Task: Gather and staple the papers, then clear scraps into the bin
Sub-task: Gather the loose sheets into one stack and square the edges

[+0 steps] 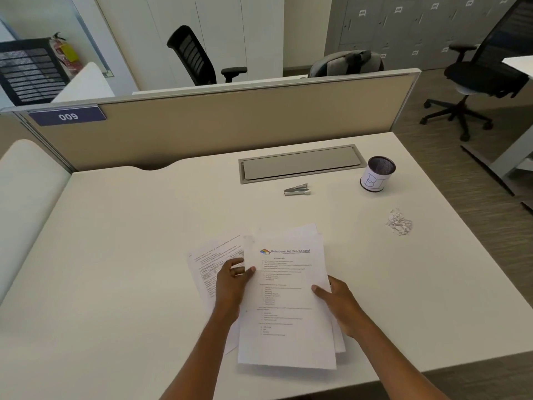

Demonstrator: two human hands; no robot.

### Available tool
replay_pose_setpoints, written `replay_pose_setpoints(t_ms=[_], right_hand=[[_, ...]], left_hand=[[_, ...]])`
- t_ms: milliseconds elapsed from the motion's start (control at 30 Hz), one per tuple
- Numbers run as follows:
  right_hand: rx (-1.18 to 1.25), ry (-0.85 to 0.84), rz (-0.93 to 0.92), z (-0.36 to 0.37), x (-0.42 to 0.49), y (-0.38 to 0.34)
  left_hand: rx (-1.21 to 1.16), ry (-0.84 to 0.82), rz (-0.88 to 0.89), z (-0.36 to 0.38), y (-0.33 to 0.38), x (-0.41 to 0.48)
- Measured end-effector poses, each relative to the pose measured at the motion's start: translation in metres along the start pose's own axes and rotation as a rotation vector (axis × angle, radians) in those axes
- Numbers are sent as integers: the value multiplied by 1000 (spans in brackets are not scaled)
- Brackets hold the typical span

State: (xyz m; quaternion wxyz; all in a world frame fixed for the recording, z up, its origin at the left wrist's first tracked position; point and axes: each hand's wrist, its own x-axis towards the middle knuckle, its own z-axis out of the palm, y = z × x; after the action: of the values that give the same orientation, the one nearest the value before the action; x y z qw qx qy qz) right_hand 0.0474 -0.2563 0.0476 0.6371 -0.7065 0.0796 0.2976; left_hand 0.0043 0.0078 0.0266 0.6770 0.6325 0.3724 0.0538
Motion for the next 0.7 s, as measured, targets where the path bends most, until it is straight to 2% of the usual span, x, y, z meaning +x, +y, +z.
replay_pose_setpoints(t_ms=[133, 233, 333, 400, 700], right_hand=[[-24, 27, 1, -8, 8, 1], [-25, 33, 4, -15, 12, 0], [-8, 55, 11, -22, 15, 0], [-1, 76, 16, -29, 17, 1], [19, 146, 34, -61, 19, 4]], left_hand=[[177, 277, 203, -22, 3, 10], [381, 407, 193, -45, 1, 32], [562, 446, -8, -65, 2, 55], [621, 460, -68, -73, 1, 65], [565, 436, -43, -75, 3, 90]])
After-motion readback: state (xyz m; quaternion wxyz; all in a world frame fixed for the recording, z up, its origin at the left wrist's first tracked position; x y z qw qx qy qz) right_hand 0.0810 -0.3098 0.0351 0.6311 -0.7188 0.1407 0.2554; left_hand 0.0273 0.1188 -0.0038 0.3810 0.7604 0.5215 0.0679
